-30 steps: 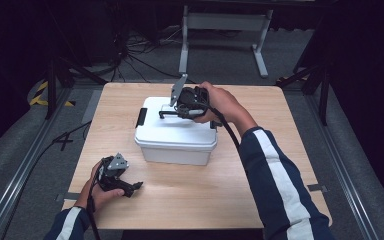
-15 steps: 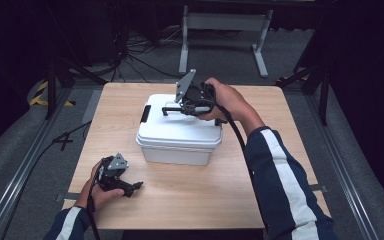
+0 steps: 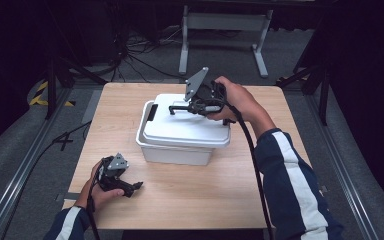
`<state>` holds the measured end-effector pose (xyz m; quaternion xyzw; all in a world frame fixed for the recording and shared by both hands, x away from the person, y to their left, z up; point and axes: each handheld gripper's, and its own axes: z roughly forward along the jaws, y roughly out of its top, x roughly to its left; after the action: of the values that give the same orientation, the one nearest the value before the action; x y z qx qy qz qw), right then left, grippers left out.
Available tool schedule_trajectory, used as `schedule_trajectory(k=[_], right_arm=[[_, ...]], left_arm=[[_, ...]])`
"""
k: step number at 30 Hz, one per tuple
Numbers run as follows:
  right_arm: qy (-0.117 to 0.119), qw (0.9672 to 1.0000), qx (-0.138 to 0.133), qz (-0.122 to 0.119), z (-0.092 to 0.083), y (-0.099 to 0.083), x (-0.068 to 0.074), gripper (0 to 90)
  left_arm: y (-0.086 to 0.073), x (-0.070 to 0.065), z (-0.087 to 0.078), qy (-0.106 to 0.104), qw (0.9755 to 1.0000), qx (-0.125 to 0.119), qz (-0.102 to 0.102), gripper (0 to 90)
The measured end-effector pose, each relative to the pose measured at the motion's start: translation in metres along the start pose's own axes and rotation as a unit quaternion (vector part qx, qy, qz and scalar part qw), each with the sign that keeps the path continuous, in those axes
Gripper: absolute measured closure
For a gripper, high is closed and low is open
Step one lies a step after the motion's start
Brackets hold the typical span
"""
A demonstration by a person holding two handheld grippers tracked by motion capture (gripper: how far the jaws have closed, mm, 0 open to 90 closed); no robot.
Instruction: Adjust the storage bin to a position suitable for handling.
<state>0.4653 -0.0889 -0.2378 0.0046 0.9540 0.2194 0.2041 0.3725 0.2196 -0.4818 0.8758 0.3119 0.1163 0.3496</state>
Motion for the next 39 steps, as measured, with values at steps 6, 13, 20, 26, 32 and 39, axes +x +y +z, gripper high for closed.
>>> schedule_trajectory(k=[6, 13, 20, 26, 32, 39], right_arm=[[-0.003, 0.9999, -0.01, 0.0, -0.009, -0.012, 0.0, 83.9], [-0.01, 0.9998, -0.015, 0.013, -0.025, -0.032, 0.001, 83.9], [-0.019, 0.9994, -0.017, 0.024, -0.038, -0.055, 0.003, 83.8], [-0.029, 0.9985, -0.017, 0.043, -0.05, -0.075, 0.003, 83.9], [-0.041, 0.9975, -0.026, 0.051, -0.064, -0.094, 0.003, 83.9], [-0.056, 0.996, -0.028, 0.065, -0.077, -0.113, 0.006, 83.9]], left_arm=[[0.0, 0.0, 0.0, -0.001, 1.0, -0.001, -0.001, 0.4], [0.0, 0.0, 0.0, -0.001, 1.0, 0.0, -0.001, 0.4], [0.0, 0.0, 0.001, 0.001, 1.0, -0.004, -0.002, 0.4], [0.0, 0.0, 0.001, 0.001, 1.0, -0.003, -0.001, 0.4], [0.0, 0.0, 0.001, 0.001, 1.0, -0.005, -0.002, 0.4], [0.0, 0.0, 0.001, 0.001, 1.0, -0.005, -0.002, 0.4]])
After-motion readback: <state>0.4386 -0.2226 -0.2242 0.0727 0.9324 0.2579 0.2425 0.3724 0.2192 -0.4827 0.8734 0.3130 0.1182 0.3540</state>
